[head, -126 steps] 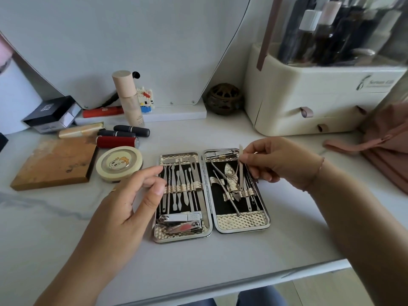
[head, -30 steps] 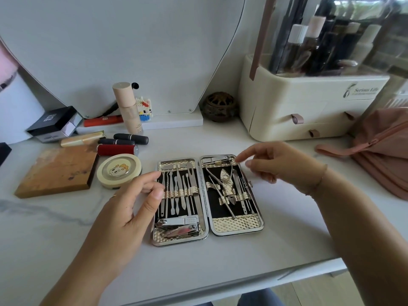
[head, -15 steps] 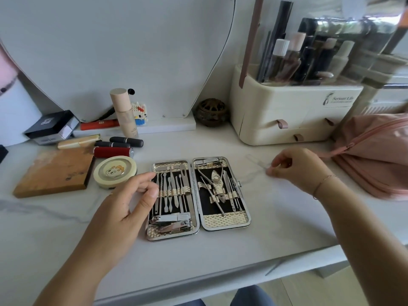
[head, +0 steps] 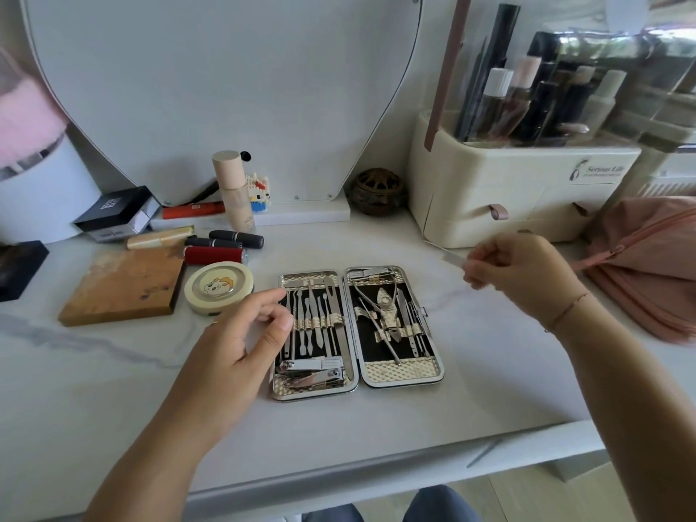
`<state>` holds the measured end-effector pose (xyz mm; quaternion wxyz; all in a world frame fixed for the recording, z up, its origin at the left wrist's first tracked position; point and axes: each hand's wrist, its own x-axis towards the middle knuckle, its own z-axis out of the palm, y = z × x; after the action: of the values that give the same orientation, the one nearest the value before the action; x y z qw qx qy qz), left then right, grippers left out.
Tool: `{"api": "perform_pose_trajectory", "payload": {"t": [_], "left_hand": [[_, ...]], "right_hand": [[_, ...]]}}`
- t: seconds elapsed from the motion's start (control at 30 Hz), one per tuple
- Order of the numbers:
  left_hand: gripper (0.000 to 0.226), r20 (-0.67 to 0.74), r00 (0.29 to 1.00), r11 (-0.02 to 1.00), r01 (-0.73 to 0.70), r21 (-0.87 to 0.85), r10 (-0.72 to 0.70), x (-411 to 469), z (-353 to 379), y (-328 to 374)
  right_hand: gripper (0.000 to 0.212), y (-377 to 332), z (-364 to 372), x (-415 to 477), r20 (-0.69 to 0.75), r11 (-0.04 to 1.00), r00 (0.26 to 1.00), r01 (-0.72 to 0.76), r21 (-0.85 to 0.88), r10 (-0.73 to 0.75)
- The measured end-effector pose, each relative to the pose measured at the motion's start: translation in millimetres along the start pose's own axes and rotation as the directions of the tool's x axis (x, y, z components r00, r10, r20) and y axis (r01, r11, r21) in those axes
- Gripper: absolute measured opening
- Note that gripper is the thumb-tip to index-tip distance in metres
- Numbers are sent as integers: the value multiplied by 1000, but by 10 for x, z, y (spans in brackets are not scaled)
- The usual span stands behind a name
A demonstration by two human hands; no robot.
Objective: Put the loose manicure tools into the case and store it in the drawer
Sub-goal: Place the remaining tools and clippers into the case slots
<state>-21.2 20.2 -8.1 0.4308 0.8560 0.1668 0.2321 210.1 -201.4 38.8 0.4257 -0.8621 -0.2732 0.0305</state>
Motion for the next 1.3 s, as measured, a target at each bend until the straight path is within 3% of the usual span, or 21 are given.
{"api": "perform_pose_trajectory", "payload": {"t": [0.13, 0.3, 0.57, 0.97, 1.3], "left_hand": [[37, -3, 1000, 1000, 1, 2, -1, -5, 0, 8], [38, -3, 1000, 1000, 11, 15, -11, -2, -2, 7], [39, -1, 1000, 1000, 11, 18, -11, 1, -5, -3], [45, 2, 1000, 1000, 14, 6, -15, -2, -1, 9], [44, -16, 999, 998, 53, 35, -52, 5, 11, -54]], "right_hand": [[4, -357, 149, 89, 199, 946, 974, 35, 323, -104], [11, -543, 478, 265, 437, 975, 887, 59, 215, -150], [30, -562, 593, 542, 402, 985, 899, 163, 57, -173], [29, -587, 694, 554, 415, 960, 870, 278, 39, -268], [29, -592, 693, 544, 513, 943, 810, 332, 1, -285]]}}
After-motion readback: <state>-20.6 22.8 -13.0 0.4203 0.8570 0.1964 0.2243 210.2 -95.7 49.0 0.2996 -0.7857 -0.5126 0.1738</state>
